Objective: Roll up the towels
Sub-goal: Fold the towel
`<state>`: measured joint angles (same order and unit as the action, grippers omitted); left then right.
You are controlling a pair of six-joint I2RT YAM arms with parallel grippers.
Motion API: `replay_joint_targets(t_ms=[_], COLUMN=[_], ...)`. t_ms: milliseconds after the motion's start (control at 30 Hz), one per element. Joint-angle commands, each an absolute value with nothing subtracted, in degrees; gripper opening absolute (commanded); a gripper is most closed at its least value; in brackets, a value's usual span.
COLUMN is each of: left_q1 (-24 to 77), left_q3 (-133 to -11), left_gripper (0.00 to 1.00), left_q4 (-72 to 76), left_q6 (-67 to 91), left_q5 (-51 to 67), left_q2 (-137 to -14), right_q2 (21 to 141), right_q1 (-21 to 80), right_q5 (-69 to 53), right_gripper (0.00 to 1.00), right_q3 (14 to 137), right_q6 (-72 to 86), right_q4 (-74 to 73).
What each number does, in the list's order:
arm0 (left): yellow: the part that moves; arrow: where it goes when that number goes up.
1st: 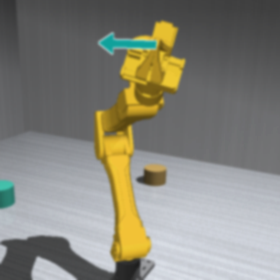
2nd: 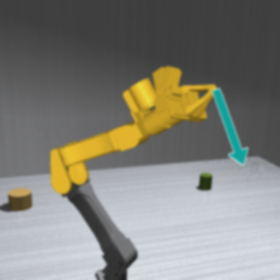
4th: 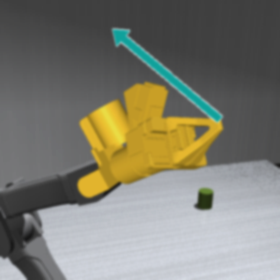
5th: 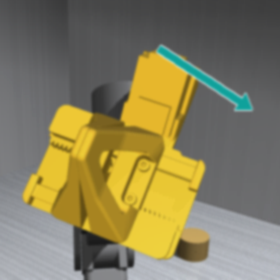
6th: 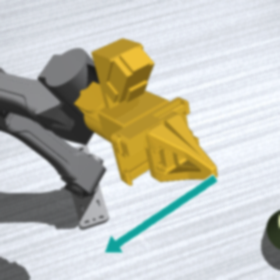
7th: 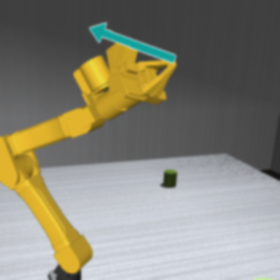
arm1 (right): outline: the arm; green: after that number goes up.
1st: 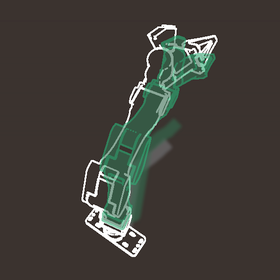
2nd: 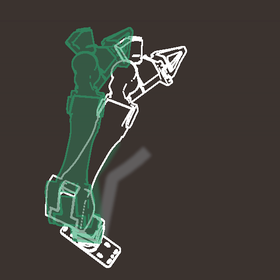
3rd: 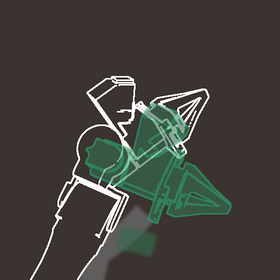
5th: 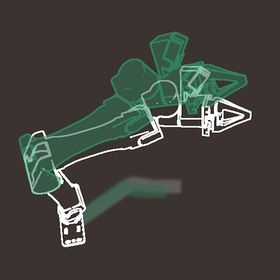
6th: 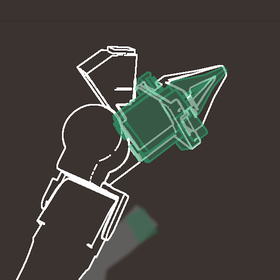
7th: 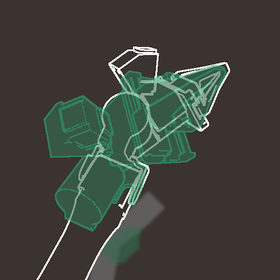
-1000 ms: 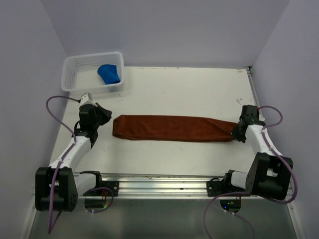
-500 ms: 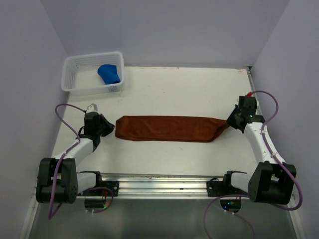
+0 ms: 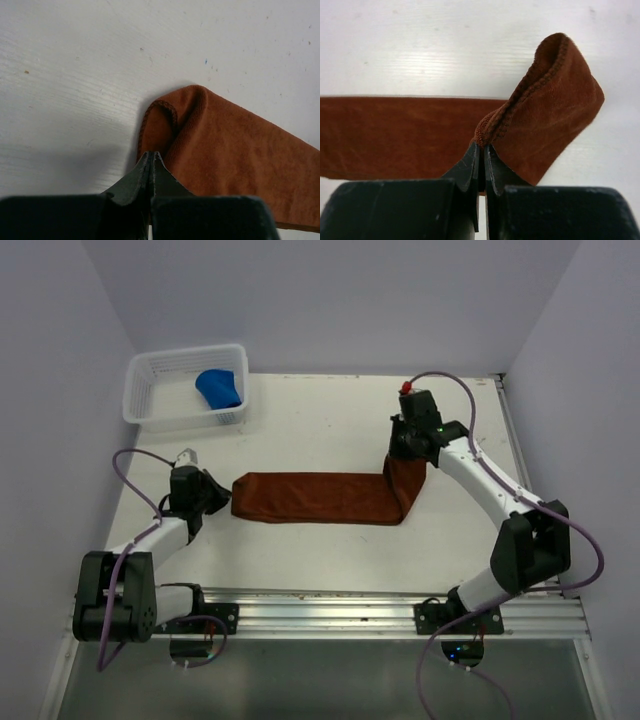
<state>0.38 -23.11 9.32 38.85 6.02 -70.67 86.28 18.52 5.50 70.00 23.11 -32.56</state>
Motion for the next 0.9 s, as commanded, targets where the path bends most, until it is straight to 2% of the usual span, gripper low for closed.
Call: replay_joint_targets(t_ms=[0, 233, 500, 867], left_q1=[0.2, 0.2, 0.2, 0.2], left_q3=[-22.3, -21.8, -21.6, -21.6], left_gripper=[0.00, 0.00, 0.00, 0.00], left_q4=[12.8, 13.9, 14.3, 14.4], left_q6=[38.7, 39.0, 38.9, 38.9], left_q5=[7.6, 9.0, 8.9, 9.1], left_q2=[-71.0, -72.3, -72.9, -73.3], right_q2=[89.6, 101.2, 115.3, 124.0], right_q1=[24.1, 36.3, 45.0, 51.9], right_q5=[6.5, 7.5, 5.2, 0.7], right_gripper=[0.00, 0.00, 0.00, 0.00], right_q3=[77.3, 94.7, 114.3, 122.9], right_q6=[20.8, 20.3, 18.2, 18.7], right_q4=[-36.0, -40.5, -46.1, -46.7])
